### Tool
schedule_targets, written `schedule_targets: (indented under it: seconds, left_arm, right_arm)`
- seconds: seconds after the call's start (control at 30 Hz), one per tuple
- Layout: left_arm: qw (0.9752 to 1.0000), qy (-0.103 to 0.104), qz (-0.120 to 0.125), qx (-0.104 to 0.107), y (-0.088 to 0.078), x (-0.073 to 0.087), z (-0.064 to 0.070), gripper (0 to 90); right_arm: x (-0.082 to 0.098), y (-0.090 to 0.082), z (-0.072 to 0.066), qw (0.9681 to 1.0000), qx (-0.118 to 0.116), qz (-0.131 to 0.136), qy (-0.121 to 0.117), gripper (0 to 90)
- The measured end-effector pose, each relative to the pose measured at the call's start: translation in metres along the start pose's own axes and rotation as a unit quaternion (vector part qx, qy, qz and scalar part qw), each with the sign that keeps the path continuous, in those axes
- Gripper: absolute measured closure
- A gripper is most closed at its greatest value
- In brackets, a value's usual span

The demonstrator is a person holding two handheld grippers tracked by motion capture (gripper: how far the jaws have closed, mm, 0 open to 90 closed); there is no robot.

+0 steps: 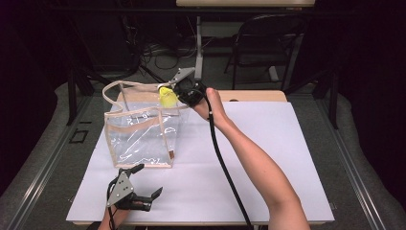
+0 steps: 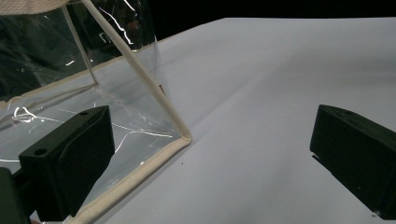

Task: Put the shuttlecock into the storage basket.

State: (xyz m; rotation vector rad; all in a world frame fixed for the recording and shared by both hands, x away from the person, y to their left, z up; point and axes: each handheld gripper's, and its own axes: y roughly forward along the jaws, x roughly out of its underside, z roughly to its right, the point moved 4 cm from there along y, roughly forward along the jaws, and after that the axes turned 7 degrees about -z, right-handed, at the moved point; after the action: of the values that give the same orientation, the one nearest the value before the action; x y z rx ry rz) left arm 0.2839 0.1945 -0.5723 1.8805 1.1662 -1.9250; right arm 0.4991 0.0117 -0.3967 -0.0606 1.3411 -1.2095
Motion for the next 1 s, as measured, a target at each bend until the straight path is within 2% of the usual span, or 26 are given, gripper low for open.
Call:
schedule_targets:
  seconds: [0.53,1.0]
  left_arm:
    - [1.0,-0.001,0.0,-0.001,-0.0003,0.0,0.0001,0.0]
    - [1.0,0.0,0.001,-0.001,-0.0006,0.0,0.0001,0.0]
  right_arm:
    - [0.0015,0.003,-0.0013,1.0,0.006,-0.005,-0.004,90.0]
    - [0.0,0.0061,-0.006,0.9996,0.006,-0.021,-0.017,90.0]
